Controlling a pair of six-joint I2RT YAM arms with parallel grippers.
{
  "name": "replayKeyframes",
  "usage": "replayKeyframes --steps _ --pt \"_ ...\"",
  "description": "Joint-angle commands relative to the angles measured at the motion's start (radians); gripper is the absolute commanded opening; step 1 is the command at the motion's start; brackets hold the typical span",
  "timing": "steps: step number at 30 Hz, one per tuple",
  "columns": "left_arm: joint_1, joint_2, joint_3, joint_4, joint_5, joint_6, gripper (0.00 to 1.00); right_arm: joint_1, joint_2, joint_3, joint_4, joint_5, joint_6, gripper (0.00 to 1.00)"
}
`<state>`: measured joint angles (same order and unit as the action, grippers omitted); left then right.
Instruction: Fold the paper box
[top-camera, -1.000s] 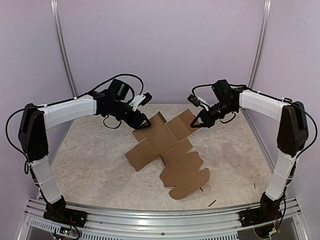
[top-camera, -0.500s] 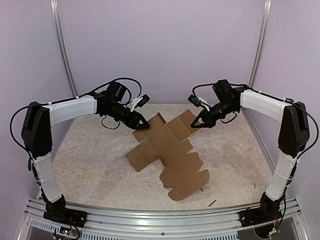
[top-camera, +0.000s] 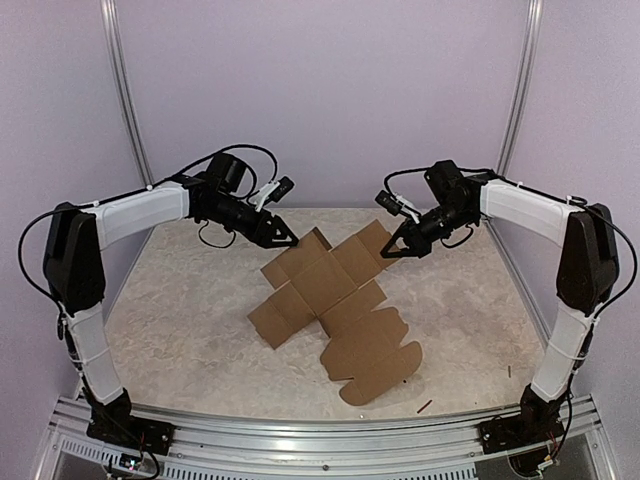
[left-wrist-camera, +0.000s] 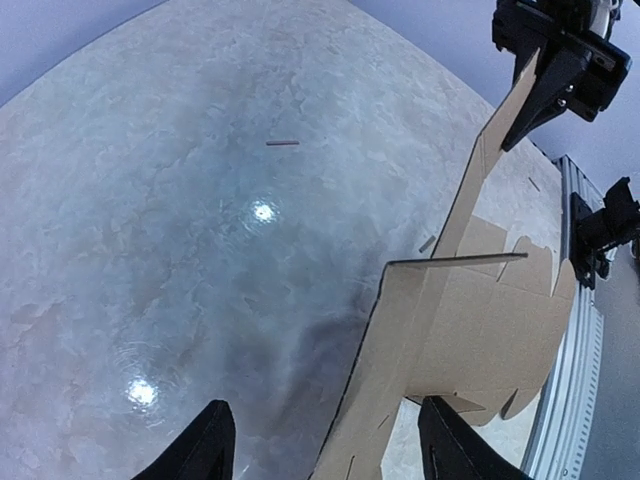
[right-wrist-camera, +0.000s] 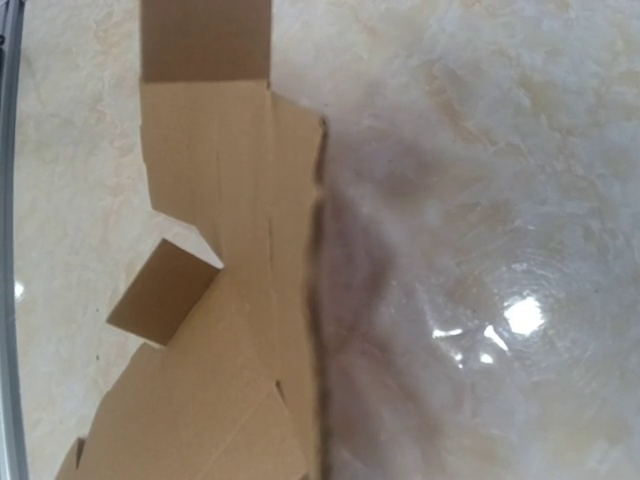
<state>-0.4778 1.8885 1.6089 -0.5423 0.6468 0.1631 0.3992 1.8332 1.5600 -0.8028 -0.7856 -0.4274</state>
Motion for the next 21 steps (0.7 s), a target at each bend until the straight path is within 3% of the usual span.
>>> replayKeyframes --steps 1,11,14,18,21 --pt "-0.005 0.055 0.023 -0.074 0.179 0.022 0.58 0.009 -0.031 -0.007 0.002 -0.016 -0.007 0.00" --pt "-0.008 0.091 0.039 -0.092 0.256 0.007 0.15 0.011 -0.022 -0.009 0.015 -0.021 0.011 0.00" --pt "-0.011 0.102 0.040 -0.090 0.268 -0.002 0.08 0.012 -0.030 -0.019 0.020 -0.012 0.019 0.01" --pt "-0.010 0.103 0.035 -0.087 0.272 0.004 0.00 0.005 -0.044 -0.034 0.004 0.000 0.025 0.17" --pt "-0.010 0.094 0.024 -0.077 0.276 0.004 0.00 -0.015 -0.059 -0.066 -0.009 0.029 0.025 0.34"
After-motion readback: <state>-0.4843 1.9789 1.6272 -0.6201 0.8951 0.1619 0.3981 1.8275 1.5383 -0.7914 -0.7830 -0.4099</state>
